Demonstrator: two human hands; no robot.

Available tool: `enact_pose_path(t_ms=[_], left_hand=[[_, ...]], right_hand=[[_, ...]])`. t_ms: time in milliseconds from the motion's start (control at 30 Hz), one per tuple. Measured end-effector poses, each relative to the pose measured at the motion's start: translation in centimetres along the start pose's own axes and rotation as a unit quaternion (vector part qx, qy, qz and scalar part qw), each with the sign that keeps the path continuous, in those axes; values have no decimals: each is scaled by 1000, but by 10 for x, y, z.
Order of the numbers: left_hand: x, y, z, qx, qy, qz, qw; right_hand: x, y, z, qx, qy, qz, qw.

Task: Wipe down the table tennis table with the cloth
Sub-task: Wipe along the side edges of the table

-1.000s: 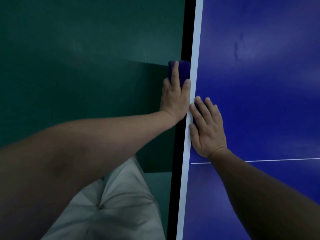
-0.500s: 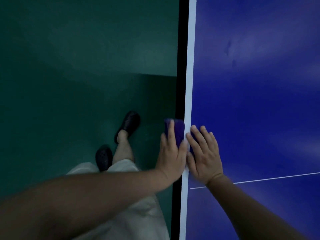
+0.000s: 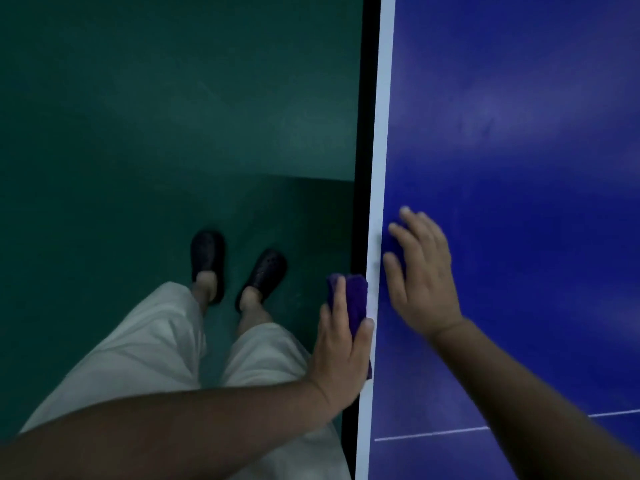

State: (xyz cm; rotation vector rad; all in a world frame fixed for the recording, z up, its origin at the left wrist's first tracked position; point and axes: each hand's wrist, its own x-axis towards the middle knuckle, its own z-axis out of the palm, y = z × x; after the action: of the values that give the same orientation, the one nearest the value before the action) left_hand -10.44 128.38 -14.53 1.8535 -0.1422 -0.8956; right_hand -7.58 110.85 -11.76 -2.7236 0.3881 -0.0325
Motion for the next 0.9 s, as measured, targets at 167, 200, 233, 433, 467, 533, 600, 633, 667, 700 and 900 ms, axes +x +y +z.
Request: enact_pose_path(t_ms=[167, 200, 233, 433, 467, 533, 600, 633, 667, 700, 900], left_hand=[[107, 45, -9, -4, 62, -17, 998], [138, 57, -12, -7, 84, -11, 996], [166, 70, -17, -14, 100, 1, 995], [228, 95, -30, -26, 111, 55, 992], [215, 88, -28, -32, 105, 49, 993], [174, 72, -25, -34, 68, 20, 997], [139, 63, -24, -38, 28, -5, 999], [135, 62, -25, -42, 19, -15, 999], [140, 66, -26, -43, 14, -23, 999], [155, 74, -29, -47, 13, -29, 998], [309, 145, -55, -47, 74, 3, 996]], right_hand=[[117, 20, -4, -29, 24, -10, 999], [137, 23, -4, -32, 30, -9, 999], [154, 26, -3, -35, 34, -8, 999], [186, 25, 3, -39, 24, 26, 999], [187, 24, 2, -36, 25, 34, 998], [195, 22, -4, -31, 26, 36, 999], [213, 26, -12, -41, 21, 13, 999], [228, 30, -17, -53, 16, 8, 998], [245, 35, -21, -66, 11, 13, 998], [264, 41, -24, -76, 6, 26, 997], [333, 59, -16, -91, -16, 62, 994]])
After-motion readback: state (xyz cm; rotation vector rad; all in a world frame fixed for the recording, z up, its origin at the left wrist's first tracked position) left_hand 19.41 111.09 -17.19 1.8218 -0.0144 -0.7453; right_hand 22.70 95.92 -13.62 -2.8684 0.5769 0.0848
